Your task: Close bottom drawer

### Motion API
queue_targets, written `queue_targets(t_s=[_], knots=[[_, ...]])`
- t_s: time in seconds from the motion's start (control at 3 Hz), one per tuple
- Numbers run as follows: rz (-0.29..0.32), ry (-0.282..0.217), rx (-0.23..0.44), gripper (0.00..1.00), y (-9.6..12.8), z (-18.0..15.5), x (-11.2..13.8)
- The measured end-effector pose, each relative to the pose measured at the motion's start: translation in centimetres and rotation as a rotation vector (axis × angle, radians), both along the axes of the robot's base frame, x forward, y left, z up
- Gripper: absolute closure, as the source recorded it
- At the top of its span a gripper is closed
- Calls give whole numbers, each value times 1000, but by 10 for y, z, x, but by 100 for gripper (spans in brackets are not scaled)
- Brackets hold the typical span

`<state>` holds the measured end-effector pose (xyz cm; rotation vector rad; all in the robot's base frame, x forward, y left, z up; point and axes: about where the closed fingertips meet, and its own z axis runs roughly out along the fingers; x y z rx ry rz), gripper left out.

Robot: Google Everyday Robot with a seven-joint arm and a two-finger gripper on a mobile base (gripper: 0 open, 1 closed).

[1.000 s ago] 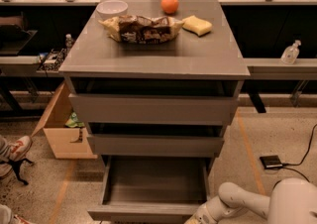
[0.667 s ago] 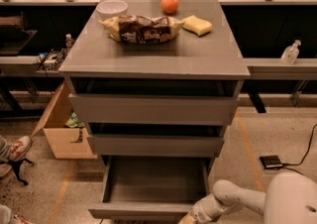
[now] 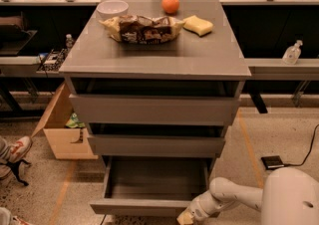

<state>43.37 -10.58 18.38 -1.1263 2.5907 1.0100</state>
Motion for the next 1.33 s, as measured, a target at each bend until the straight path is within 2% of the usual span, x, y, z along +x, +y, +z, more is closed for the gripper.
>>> queue_targets(t_s=[0.33, 0.67, 1.0, 1.33], knots=[[-37, -30, 10, 100, 8, -9, 6], [-75, -83, 21, 100, 14, -15, 20], [-127, -178, 29, 100, 22, -19, 52], [-155, -250, 37, 100, 28, -18, 75]])
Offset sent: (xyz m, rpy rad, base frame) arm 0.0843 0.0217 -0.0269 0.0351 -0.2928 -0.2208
